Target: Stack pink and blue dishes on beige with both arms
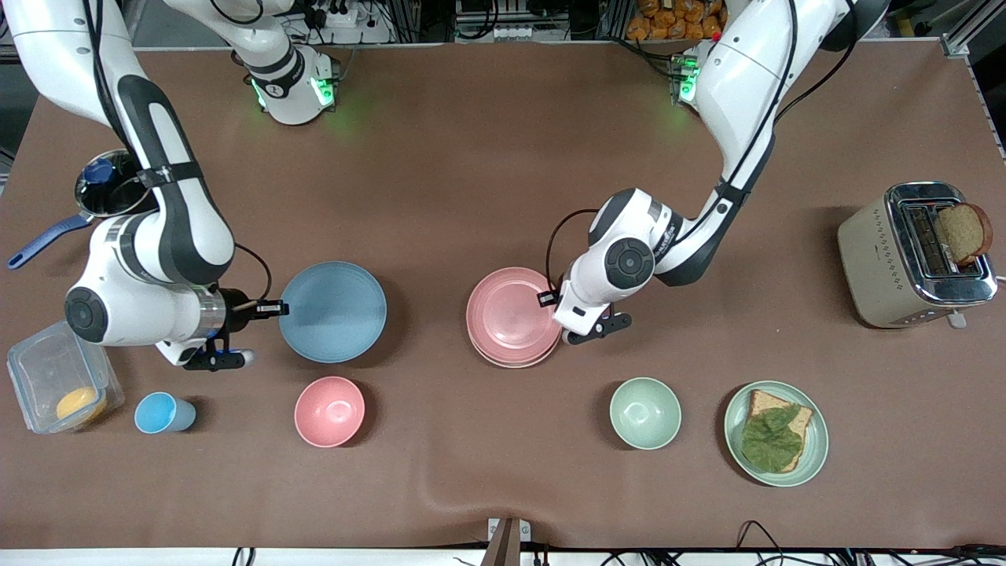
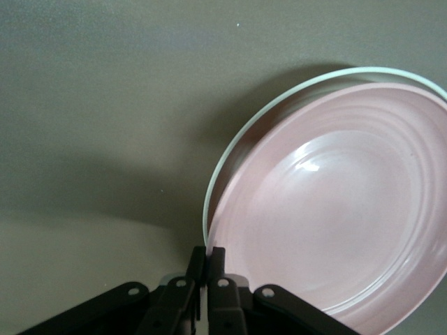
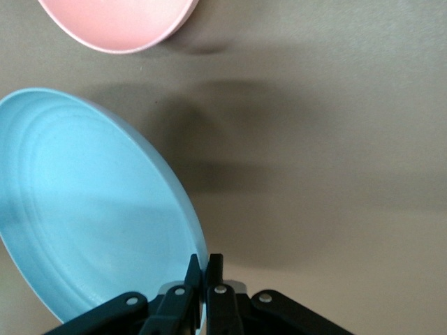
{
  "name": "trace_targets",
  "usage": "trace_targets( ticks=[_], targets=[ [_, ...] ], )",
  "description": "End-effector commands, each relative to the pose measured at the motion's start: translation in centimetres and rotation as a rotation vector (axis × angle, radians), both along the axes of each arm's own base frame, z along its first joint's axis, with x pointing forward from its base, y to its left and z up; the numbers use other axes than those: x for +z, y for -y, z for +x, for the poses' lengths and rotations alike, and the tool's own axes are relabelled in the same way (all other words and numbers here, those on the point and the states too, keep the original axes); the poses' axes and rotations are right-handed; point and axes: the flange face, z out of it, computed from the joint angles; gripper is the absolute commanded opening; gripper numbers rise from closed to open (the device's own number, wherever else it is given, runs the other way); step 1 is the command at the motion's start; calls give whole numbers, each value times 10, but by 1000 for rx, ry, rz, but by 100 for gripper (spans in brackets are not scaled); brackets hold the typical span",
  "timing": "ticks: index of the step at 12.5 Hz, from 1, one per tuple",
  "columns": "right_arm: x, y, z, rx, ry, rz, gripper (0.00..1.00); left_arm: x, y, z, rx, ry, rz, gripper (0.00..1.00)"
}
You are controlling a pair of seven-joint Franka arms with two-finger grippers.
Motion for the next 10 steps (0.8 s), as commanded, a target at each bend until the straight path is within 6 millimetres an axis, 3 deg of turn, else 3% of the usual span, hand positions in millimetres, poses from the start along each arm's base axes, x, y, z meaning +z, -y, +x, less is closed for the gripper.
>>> trace_targets(
  ticks=[1,2,3,6,9,10],
  targets=[
    [1,-11,-1,-46,-17,21,0,6,2,7,6,31,10,99],
    [1,-22,-2,-72,-27,25,0,27,-8,18,14,71,7,100],
    [2,-40,-3,-97,-29,31,0,64,-27,33,32,128,12,100],
    [6,-117,-12,-212,-34,-23,0,179,-111,57,113,187,58,100],
    [15,-206,-33,-314,-22,-70,0,281,-197,48,87,228,103,100],
    [18,-233,-40,-348,-18,-80,0,308,-222,43,107,247,117,100]
  ],
)
